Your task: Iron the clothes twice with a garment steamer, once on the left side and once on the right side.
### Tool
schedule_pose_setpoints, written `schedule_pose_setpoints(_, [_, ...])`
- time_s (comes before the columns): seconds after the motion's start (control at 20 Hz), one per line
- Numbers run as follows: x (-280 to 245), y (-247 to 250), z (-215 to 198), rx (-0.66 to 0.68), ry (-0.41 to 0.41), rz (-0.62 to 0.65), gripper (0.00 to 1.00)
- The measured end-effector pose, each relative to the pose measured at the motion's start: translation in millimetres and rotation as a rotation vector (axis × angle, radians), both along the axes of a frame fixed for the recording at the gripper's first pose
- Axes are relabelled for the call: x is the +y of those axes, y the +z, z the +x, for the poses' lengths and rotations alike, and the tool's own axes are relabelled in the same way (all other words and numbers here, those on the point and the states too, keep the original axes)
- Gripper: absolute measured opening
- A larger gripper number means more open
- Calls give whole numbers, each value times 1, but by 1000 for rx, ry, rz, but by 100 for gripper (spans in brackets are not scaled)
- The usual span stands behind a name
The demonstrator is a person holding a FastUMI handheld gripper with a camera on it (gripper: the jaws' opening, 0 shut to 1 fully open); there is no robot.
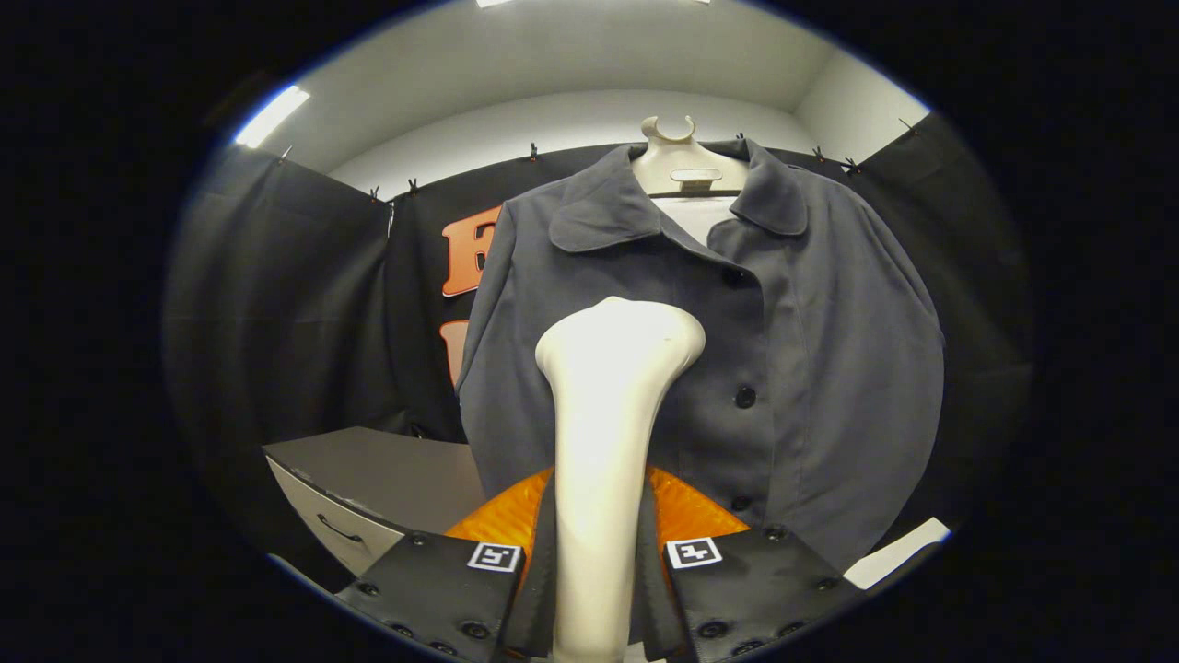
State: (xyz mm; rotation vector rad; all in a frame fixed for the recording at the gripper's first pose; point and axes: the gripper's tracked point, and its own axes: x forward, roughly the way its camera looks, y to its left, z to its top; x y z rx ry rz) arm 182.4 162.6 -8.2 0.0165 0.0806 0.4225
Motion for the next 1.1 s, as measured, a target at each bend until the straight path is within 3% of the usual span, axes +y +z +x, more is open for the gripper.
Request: schedule_pose_setpoints(1.1, [-22, -119, -50, 164, -18, -53, 43])
